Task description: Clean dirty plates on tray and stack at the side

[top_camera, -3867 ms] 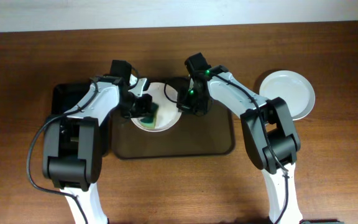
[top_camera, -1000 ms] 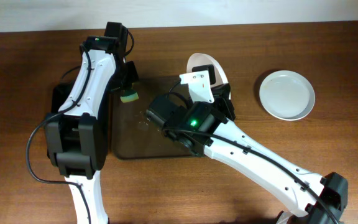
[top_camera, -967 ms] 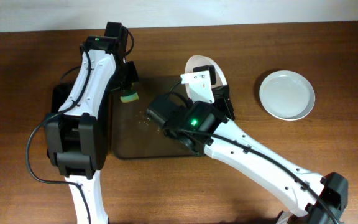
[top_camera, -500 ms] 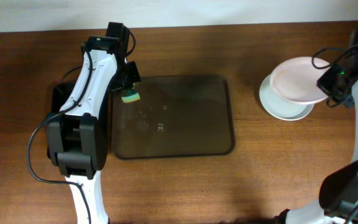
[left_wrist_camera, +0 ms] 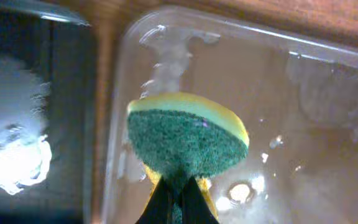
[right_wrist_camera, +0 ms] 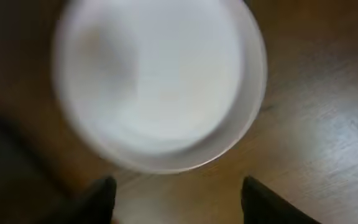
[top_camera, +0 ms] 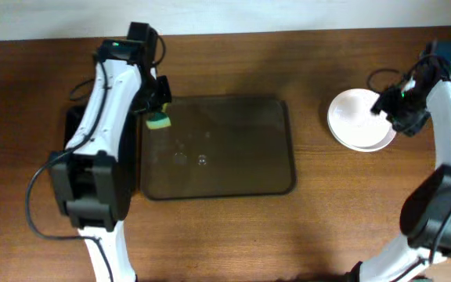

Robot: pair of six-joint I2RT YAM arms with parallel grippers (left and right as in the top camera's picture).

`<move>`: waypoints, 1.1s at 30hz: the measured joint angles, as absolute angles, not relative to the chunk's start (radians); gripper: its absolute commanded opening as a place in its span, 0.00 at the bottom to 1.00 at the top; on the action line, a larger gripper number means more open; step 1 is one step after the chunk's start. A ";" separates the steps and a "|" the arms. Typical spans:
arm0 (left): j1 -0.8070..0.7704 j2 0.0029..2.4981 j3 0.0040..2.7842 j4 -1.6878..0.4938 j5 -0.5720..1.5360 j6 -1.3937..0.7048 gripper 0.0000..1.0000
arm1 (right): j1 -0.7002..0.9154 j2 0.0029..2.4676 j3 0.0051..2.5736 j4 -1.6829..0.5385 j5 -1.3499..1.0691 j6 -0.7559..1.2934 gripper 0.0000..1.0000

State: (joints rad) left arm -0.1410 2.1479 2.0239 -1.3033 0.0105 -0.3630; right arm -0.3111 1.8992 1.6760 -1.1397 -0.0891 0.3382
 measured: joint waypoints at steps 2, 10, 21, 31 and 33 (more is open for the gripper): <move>-0.093 2.043 2.041 -1.382 -0.063 -0.359 0.01 | -0.234 1.796 1.700 -1.133 -0.096 0.335 0.70; 0.144 2.006 1.749 -1.224 -0.154 -0.360 0.03 | -0.175 1.794 1.701 -1.129 -0.096 0.335 0.71; 0.150 1.970 1.478 -0.927 -0.151 -0.334 0.99 | -0.175 1.794 1.702 -1.181 -0.096 0.280 0.70; 0.071 1.678 1.490 -0.905 -0.131 -0.332 0.99 | -0.175 1.209 1.704 -1.339 -0.097 0.123 0.98; 0.071 1.678 1.490 -0.906 -0.131 -0.333 0.99 | -0.175 1.076 1.707 -1.425 -0.097 0.121 0.98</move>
State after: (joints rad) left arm 0.0711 1.6775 1.4902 -0.9058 -0.1307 -0.3328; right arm -0.1745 1.0763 1.7073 -1.4246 -0.0967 0.1215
